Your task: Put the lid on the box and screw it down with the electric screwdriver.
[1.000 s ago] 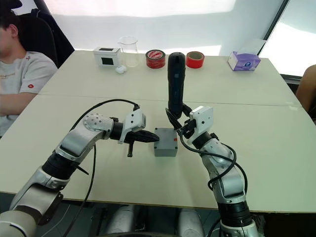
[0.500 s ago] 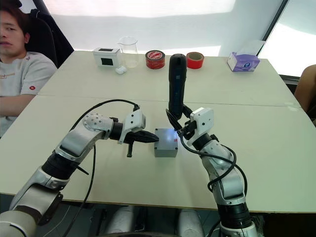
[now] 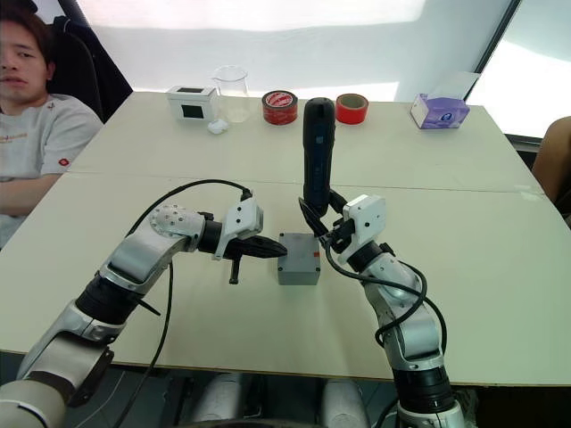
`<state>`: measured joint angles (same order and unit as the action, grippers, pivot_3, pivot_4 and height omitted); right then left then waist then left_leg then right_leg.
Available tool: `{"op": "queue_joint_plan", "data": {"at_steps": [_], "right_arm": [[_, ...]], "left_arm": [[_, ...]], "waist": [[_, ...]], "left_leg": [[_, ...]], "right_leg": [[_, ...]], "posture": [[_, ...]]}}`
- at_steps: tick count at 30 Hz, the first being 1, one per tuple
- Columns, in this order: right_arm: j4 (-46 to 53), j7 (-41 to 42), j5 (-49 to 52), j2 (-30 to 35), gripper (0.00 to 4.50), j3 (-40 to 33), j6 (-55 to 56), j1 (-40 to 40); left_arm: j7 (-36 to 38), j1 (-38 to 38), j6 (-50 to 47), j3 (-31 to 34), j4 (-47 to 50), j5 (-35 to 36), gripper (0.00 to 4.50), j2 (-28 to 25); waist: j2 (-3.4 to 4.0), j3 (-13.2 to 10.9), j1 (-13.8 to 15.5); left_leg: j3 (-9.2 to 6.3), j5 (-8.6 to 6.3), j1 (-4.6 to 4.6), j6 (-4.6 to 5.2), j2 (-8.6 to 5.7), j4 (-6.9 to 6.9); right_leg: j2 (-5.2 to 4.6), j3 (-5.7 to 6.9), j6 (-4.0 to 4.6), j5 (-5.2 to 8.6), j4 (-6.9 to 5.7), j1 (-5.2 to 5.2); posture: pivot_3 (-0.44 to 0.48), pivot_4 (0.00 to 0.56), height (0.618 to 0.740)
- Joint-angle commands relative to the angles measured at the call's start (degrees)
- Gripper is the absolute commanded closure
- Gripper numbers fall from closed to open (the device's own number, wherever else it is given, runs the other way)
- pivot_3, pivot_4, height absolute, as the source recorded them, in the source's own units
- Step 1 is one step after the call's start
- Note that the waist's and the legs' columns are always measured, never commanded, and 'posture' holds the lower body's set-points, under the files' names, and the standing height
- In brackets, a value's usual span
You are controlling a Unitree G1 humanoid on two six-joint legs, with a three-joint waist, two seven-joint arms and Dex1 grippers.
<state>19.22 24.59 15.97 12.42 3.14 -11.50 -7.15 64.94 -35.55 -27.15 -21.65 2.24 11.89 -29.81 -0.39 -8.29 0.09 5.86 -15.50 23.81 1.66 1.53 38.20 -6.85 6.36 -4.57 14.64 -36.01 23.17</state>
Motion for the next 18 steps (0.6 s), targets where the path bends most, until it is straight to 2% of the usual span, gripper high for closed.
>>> {"op": "queue_joint_plan", "data": {"at_steps": [1, 5, 10, 14, 17, 18], "right_arm": [[-3.79, 2.07, 0.24, 2.02, 2.7, 0.94, -3.5, 3.95], [6.79, 3.69, 8.04, 6.76, 2.7, -4.96, -9.12, -4.18], [13.01, 2.91, 20.08, 15.32, 2.7, -12.65, -21.83, -17.66], [11.26, 0.2, 29.49, 18.99, 2.7, -18.59, -30.52, -25.62], [3.97, -5.19, 42.31, 24.58, 2.7, -25.21, -44.49, -33.85], [-0.12, -7.36, 45.35, 27.59, 2.7, -26.48, -52.58, -36.29]], "left_arm": [[0.05, 1.18, -0.05, -1.06, -1.33, -1.49, 4.5, -0.45], [-0.06, 1.37, 0.05, -0.67, -2.19, -1.13, 4.5, -0.11], [-0.91, 1.55, -1.11, 2.7, -2.3, 2.08, 4.5, 1.91], [-1.49, 1.17, -3.38, 5.84, -1.91, 5.43, 4.5, 3.23], [-4.49, 0.67, -8.52, 13.48, 1.01, 13.42, 4.5, 5.99], [-5.04, 0.77, -11.4, 16.16, 3.06, 16.17, 4.5, 5.44]], "waist": [[0.01, 0.0, 0.02], [0.22, -0.24, 0.16], [0.81, -0.86, 0.45], [0.76, -1.27, 0.68], [0.69, -1.63, 0.54], [0.69, -1.72, 0.56]], "left_leg": [[0.0, 0.0, 0.0, -0.01, 0.0, 0.0], [0.01, -0.01, 0.04, -0.01, -0.02, -0.01], [0.11, 0.13, 0.56, 0.13, -0.07, 0.02], [0.12, 0.22, 0.84, 0.08, -0.05, 0.0], [0.13, 0.22, 0.9, 0.08, -0.03, 0.0], [0.12, 0.23, 1.02, 0.09, -0.03, 0.02]], "right_leg": [[0.0, 0.0, 0.0, 0.0, 0.01, 0.0], [-0.04, 0.0, 0.0, 0.0, 0.08, 0.01], [-0.17, 0.04, 0.05, -0.07, -0.05, 0.4], [-0.1, 0.15, -0.17, -0.21, -0.15, 0.6], [-0.07, 0.23, -0.19, -0.22, -0.17, 0.6], [-0.05, 0.25, -0.2, -0.23, -0.17, 0.69]], "posture": [[0.0, 0.15, 0.715], [0.0, 0.15, 0.715], [0.0, 0.15, 0.715], [0.0, 0.15, 0.715], [0.0, 0.15, 0.715], [0.0, 0.15, 0.715]]}}
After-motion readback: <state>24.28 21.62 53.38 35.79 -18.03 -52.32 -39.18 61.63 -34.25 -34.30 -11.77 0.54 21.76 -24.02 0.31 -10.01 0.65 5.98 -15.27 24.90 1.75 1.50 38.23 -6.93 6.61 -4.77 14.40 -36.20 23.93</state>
